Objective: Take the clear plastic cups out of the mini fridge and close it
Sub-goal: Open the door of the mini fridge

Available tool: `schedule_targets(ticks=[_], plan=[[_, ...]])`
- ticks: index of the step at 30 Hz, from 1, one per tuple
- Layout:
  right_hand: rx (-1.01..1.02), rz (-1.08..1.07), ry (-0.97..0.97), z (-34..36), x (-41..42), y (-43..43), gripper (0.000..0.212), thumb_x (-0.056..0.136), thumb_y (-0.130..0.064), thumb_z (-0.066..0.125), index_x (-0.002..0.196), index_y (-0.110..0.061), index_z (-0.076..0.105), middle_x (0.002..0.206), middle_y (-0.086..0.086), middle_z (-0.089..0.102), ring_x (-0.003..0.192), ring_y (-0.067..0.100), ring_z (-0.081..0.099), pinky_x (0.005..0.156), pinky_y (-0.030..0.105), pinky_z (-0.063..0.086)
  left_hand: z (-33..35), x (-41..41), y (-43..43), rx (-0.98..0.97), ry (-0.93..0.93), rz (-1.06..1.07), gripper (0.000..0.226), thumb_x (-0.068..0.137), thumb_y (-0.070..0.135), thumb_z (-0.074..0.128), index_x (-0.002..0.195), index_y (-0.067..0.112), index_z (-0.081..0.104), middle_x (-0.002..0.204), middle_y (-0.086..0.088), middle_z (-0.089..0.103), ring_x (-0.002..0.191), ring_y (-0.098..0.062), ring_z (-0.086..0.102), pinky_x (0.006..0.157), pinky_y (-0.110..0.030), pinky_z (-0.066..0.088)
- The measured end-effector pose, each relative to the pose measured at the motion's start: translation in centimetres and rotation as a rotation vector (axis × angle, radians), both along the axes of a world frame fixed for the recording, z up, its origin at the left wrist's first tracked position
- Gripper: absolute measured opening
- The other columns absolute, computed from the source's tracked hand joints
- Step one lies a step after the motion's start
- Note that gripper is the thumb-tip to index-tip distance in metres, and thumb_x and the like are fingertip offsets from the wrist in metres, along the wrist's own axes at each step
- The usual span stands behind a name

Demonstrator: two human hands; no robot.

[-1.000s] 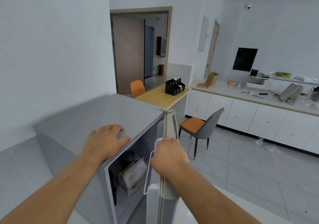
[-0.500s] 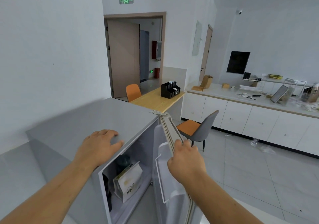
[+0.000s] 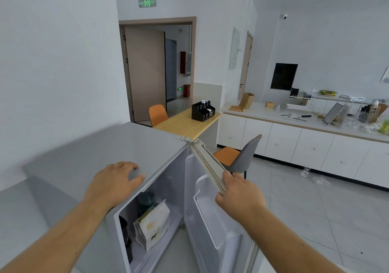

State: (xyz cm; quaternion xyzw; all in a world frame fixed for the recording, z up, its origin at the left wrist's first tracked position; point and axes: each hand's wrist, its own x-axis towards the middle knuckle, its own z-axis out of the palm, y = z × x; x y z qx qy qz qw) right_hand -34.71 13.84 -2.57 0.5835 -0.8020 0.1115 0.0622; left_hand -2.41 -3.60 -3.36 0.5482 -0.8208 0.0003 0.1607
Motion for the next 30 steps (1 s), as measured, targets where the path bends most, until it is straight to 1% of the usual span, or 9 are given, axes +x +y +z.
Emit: schedule_targets(ticks=[3,7,12,15,17,21,23,27,30], plan=[[-0.012,0.001,0.008,-0.1,-0.8,0.1,0.033,0.088,-0.048,0.049,0.112,-0.027,0.04,0.093,-0.001,0.049,0.069,0.018,0.057,0.056,0.034,0.056,-0.1,0.0,-0.1,-0.013,0.002,-0.002,0.065,0.091,0.076,0.029,0.139,0.038,0.049,0.145,0.009,0.055,0.129,-0.018,0.052,0.104,-0.043,0.047],[-0.004,0.007,0.048,-0.1,-2.3,0.3,0.031,0.087,-0.052,0.047,0.107,-0.03,0.038,0.093,-0.003,0.052,0.068,0.016,0.057,0.057,0.035,0.057,-0.2,0.0,-0.2,-0.02,0.007,-0.003,0.064,0.091,0.077,0.03,0.139,0.038,0.05,0.144,0.009,0.056,0.128,-0.017,0.052,0.104,-0.042,0.047],[-0.016,0.011,0.064,0.2,-4.1,0.6,0.027,0.09,-0.052,0.049,0.105,-0.031,0.041,0.091,-0.006,0.05,0.066,0.012,0.054,0.051,0.029,0.048,-0.3,0.0,-0.2,-0.017,0.021,0.0,0.064,0.09,0.077,0.03,0.138,0.039,0.05,0.144,0.01,0.056,0.128,-0.017,0.051,0.104,-0.042,0.047],[-0.026,0.001,0.087,0.0,-5.2,0.8,0.023,0.094,-0.047,0.049,0.109,-0.029,0.048,0.089,-0.008,0.052,0.07,0.012,0.054,0.053,0.028,0.046,-0.2,0.0,-0.3,-0.018,0.025,0.001,0.064,0.089,0.077,0.031,0.138,0.04,0.051,0.144,0.01,0.056,0.128,-0.017,0.051,0.104,-0.043,0.046],[-0.052,-0.016,0.094,-0.3,-6.0,0.9,0.02,0.097,-0.043,0.047,0.11,-0.028,0.053,0.09,-0.008,0.052,0.076,0.013,0.052,0.057,0.028,0.045,-0.2,0.0,-0.3,-0.022,0.029,-0.001,0.065,0.088,0.078,0.03,0.137,0.04,0.051,0.143,0.011,0.056,0.127,-0.017,0.051,0.103,-0.043,0.047],[-0.069,-0.066,0.208,-0.6,-7.7,0.8,0.021,0.101,-0.037,0.046,0.115,-0.028,0.057,0.101,-0.006,0.057,0.091,0.016,0.046,0.079,0.032,0.045,-0.3,0.0,-0.3,-0.029,0.033,0.001,0.066,0.087,0.08,0.029,0.135,0.041,0.051,0.141,0.013,0.057,0.125,-0.016,0.052,0.102,-0.042,0.047],[-0.05,-0.102,0.235,-0.5,-8.3,0.5,0.02,0.102,-0.033,0.046,0.117,-0.027,0.058,0.103,-0.005,0.059,0.096,0.019,0.047,0.083,0.035,0.044,-0.2,0.0,-0.3,-0.034,0.031,0.004,0.065,0.087,0.08,0.029,0.134,0.041,0.052,0.14,0.012,0.058,0.124,-0.015,0.053,0.101,-0.042,0.048],[-0.01,-0.165,0.207,-0.5,-9.1,-0.1,0.023,0.1,-0.021,0.047,0.12,-0.025,0.055,0.101,-0.003,0.058,0.086,0.019,0.046,0.074,0.035,0.04,-0.2,-0.2,-0.4,-0.035,0.032,0.012,0.06,0.088,0.078,0.031,0.132,0.042,0.051,0.14,0.012,0.057,0.124,-0.016,0.052,0.101,-0.043,0.047],[-0.007,-0.188,0.178,-0.7,-9.6,-0.3,0.025,0.098,-0.018,0.046,0.122,-0.023,0.051,0.1,-0.002,0.055,0.08,0.02,0.044,0.07,0.035,0.038,-0.1,-0.2,-0.3,-0.014,0.037,0.021,0.061,0.087,0.078,0.032,0.132,0.043,0.051,0.142,0.013,0.055,0.126,-0.016,0.05,0.102,-0.043,0.045]])
